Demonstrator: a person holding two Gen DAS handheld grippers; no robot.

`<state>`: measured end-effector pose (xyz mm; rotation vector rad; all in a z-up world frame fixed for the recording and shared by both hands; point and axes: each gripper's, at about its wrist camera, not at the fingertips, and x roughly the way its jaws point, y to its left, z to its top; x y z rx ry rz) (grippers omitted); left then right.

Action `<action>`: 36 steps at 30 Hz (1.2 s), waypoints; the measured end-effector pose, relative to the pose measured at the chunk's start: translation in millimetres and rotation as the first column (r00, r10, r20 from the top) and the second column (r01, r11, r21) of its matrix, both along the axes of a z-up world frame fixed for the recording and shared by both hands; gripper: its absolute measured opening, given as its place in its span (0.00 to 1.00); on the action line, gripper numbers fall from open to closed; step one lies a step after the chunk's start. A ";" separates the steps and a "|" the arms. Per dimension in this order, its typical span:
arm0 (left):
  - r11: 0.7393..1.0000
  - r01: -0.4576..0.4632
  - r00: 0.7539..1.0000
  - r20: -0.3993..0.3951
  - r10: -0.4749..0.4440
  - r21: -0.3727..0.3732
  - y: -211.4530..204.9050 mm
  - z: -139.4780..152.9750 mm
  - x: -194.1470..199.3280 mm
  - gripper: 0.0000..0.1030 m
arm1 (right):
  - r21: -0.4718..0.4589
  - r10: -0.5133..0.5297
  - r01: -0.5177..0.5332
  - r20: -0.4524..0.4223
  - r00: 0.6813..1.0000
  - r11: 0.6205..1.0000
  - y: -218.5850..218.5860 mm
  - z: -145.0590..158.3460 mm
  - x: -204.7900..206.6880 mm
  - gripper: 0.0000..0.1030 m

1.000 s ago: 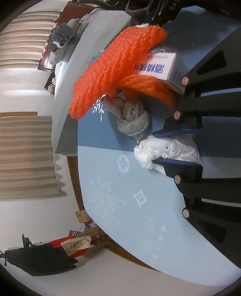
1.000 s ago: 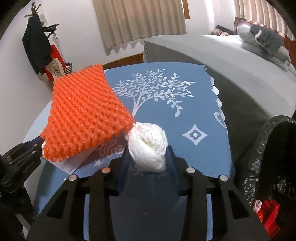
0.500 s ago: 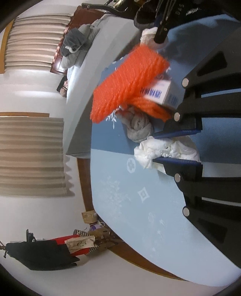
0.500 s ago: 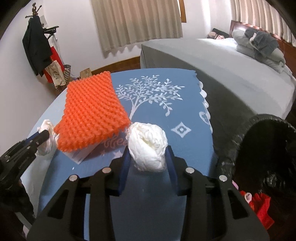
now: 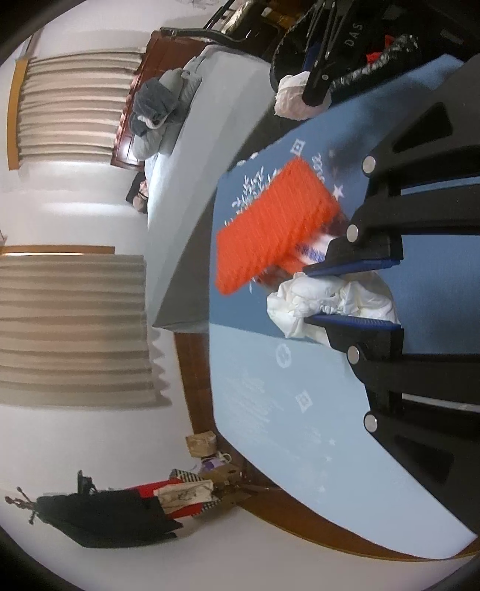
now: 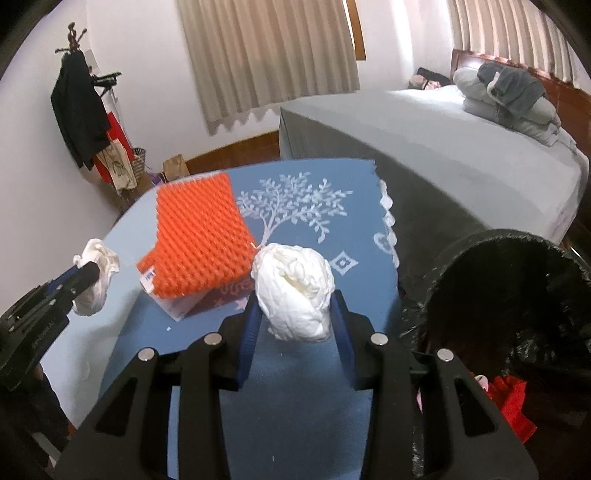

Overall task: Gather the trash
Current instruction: 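Carry both white tissues over the bin and open both grippers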

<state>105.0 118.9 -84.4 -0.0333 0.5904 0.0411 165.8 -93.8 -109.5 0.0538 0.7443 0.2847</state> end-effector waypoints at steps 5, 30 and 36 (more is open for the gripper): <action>0.999 0.032 0.999 0.026 -0.032 -0.004 -12.6 10.6 -4.0 0.20 | 0.020 -0.011 0.010 0.037 0.999 1.000 -11.2 15.3 -8.2 0.36; 0.959 0.281 0.956 0.097 -0.276 -0.037 -128.7 43.9 -6.7 0.20 | 0.036 -0.171 0.168 0.151 0.974 0.985 -102.7 51.6 -53.6 0.36; 0.936 0.349 0.933 0.110 -0.342 -0.043 -163.8 50.2 -2.4 0.20 | 0.033 -0.240 0.238 0.161 0.957 0.971 -133.6 52.3 -63.1 0.36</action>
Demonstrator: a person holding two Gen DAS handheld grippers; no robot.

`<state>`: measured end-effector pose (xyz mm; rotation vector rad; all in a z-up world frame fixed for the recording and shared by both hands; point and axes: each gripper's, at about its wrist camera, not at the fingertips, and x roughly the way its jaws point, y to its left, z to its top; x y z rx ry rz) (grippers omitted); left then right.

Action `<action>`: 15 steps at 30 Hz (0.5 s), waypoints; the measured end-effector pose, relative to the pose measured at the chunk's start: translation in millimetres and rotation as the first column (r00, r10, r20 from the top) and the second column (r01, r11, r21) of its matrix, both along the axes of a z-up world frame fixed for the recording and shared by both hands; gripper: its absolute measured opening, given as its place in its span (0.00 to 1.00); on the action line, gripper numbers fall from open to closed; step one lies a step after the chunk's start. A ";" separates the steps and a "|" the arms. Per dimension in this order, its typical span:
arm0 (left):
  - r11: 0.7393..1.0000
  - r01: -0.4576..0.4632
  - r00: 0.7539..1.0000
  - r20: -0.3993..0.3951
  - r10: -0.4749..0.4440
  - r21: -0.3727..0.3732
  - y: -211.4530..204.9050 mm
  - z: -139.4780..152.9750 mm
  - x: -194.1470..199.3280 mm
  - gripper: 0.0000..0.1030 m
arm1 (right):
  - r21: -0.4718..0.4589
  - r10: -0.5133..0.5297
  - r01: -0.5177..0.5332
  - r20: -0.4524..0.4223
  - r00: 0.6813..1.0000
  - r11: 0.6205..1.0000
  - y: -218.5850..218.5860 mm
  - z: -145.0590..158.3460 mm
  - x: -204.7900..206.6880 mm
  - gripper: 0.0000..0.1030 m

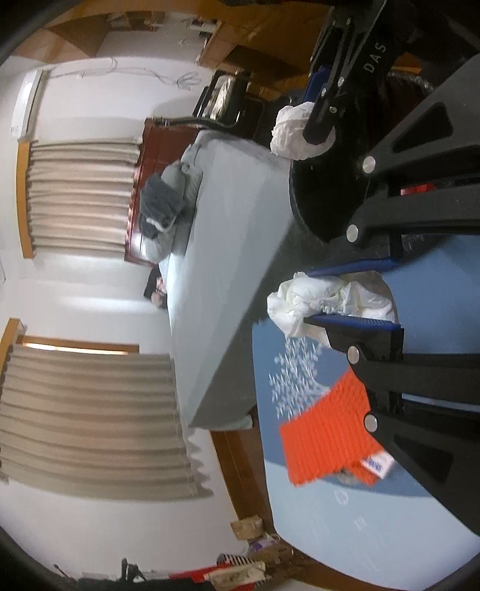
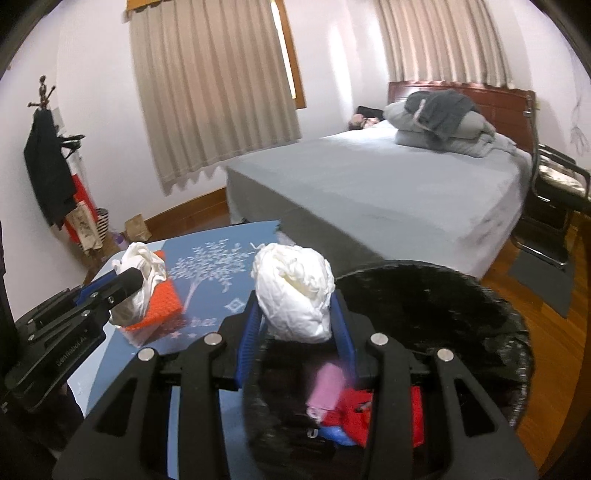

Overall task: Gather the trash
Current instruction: 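Carry both white tissues over the bin and open both grippers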

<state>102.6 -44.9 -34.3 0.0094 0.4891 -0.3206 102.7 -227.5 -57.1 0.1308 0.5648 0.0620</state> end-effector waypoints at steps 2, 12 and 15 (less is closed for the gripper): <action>1.000 0.025 1.000 0.002 -0.025 -0.001 -11.8 0.4 1.6 0.20 | -0.001 -0.027 0.027 0.003 1.000 1.000 -10.7 0.0 -3.8 0.36; 0.989 0.151 0.989 0.001 -0.151 0.001 -69.4 -2.3 6.3 0.20 | -0.010 -0.141 0.141 0.002 0.990 0.990 -59.7 -6.7 -20.9 0.36; 0.984 0.181 0.984 -0.004 -0.181 0.002 -85.7 -5.7 7.2 0.20 | -0.012 -0.161 0.161 -0.001 0.987 0.987 -70.2 -9.4 -24.0 0.36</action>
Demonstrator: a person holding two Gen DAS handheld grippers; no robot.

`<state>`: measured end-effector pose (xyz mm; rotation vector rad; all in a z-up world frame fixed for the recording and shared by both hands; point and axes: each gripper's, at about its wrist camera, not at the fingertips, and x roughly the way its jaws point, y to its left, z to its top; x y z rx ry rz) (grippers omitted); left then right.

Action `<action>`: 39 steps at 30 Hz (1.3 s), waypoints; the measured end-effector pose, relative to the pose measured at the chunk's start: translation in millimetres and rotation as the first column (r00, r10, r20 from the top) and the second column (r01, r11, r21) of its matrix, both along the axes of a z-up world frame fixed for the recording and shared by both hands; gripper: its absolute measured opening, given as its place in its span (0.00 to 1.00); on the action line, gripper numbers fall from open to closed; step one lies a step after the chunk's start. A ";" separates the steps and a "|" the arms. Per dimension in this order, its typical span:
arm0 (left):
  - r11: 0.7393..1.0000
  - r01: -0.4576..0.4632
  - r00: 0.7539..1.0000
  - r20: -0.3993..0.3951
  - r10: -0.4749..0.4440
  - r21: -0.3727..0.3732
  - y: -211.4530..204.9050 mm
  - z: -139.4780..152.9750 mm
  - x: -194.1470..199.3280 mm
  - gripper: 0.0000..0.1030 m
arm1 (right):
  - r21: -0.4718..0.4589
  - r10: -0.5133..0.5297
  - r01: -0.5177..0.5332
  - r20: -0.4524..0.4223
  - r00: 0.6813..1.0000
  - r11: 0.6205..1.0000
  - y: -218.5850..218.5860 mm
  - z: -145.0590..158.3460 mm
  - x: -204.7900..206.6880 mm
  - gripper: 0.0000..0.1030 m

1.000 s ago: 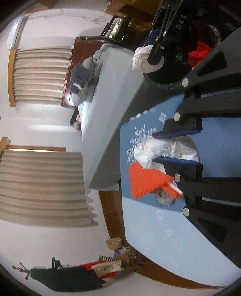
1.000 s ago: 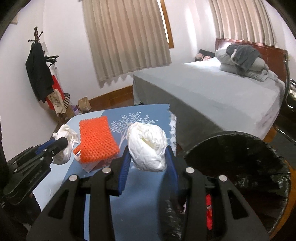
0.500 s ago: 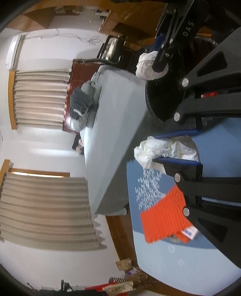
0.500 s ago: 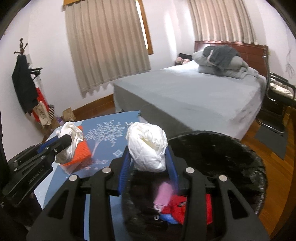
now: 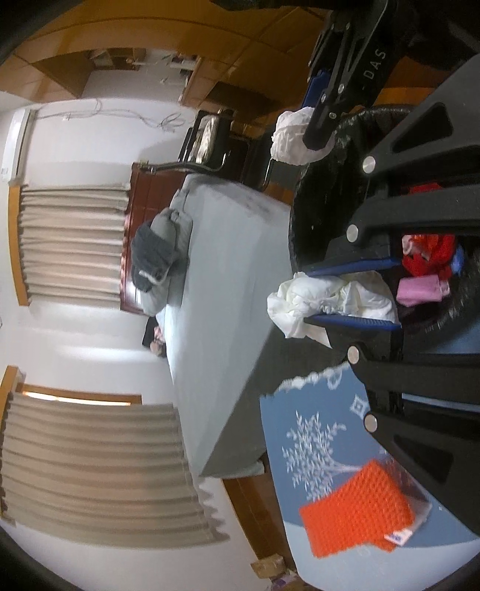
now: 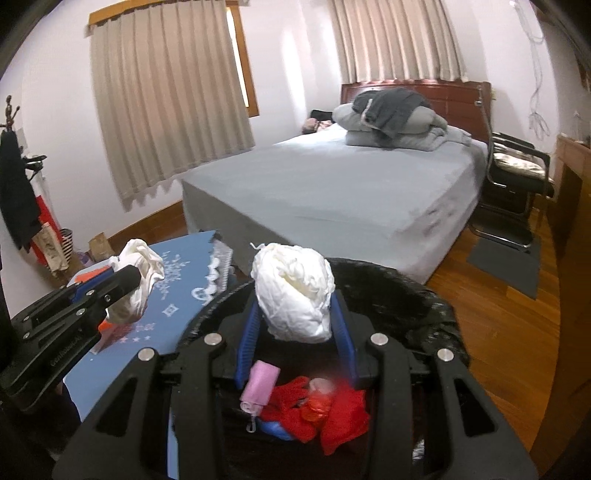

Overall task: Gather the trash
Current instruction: 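Carry both white tissues over the bin and open both grippers, then move both open grippers back over the table items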

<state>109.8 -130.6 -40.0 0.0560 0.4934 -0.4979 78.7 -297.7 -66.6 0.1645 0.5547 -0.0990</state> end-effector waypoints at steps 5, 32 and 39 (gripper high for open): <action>0.999 0.045 0.999 -0.005 -0.045 0.012 -26.3 -7.4 2.7 0.20 | -0.001 -0.028 0.027 -0.008 1.000 1.000 -18.1 -6.6 -4.5 0.36; 1.000 -0.007 1.000 0.006 0.007 -0.007 -8.1 -1.1 14.8 0.83 | -0.001 -0.115 0.115 0.014 0.993 0.993 -40.9 -14.9 -13.3 0.91; 0.994 -0.110 0.993 0.039 0.110 -0.005 36.3 6.6 10.4 0.89 | -0.010 -0.042 0.042 0.009 0.999 0.999 -10.8 -12.2 -3.2 0.93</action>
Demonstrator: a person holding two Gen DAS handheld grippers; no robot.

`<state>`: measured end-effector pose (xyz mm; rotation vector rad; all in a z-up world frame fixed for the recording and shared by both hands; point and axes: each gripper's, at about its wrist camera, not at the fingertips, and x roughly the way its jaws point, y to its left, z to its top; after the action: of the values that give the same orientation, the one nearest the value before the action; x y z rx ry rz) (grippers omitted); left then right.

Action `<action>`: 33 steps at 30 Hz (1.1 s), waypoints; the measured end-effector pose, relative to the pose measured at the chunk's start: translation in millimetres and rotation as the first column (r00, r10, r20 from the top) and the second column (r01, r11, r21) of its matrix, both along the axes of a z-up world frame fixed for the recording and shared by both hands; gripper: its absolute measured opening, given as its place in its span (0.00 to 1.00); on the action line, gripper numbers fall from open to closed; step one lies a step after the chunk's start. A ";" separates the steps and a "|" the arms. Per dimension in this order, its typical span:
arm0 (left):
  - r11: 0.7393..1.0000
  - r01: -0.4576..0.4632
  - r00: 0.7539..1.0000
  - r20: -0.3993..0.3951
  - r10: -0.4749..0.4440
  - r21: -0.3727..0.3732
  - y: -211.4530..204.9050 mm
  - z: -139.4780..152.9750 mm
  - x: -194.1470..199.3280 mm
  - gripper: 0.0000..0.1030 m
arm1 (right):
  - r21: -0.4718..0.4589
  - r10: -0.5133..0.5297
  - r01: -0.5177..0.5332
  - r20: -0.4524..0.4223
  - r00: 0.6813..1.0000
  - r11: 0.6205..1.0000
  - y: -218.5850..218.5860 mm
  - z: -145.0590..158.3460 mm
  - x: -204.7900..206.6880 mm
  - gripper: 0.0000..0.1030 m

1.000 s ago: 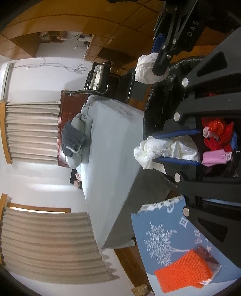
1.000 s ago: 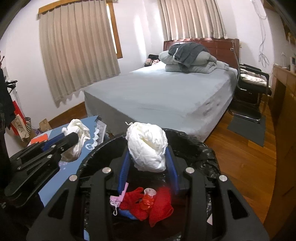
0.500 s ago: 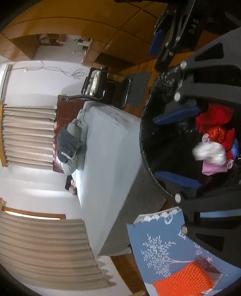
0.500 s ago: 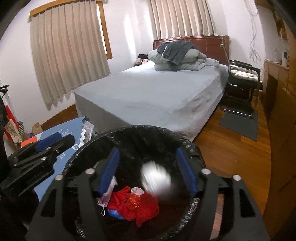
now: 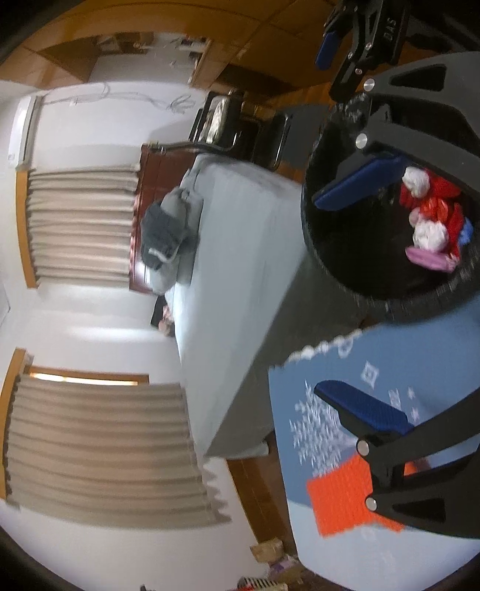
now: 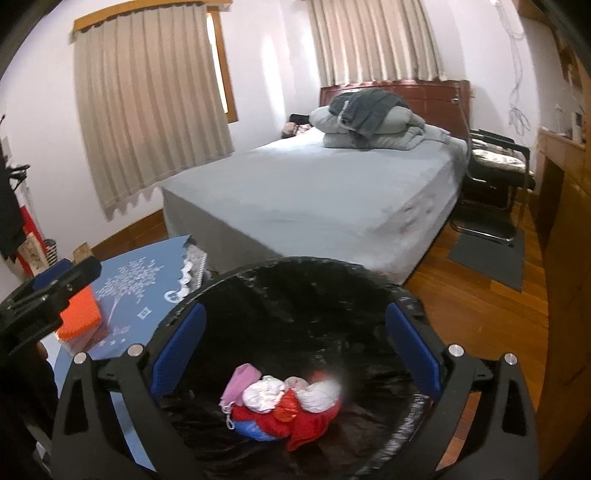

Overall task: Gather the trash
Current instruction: 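Move both open grippers back over the table items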

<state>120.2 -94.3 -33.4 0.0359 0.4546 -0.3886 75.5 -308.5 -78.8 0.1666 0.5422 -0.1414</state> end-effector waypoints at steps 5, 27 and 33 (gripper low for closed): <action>0.997 -0.076 0.997 0.013 0.076 0.020 32.9 -1.4 -4.3 0.90 | -0.003 0.053 -0.053 -0.003 0.999 0.999 26.2 2.1 10.8 0.93; 0.920 -0.382 0.924 0.012 0.383 0.089 179.8 -25.5 -14.0 0.90 | -0.002 0.330 -0.331 -0.021 0.944 0.944 158.9 -1.0 67.0 0.93; 0.884 -0.456 0.889 0.004 0.458 0.103 217.3 -34.0 -14.1 0.90 | 0.007 0.418 -0.418 -0.026 0.908 0.908 207.3 -5.8 88.9 0.93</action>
<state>106.1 123.0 -67.4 0.0220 0.4874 0.1019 164.4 -101.2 -84.5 0.0458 0.5932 0.2772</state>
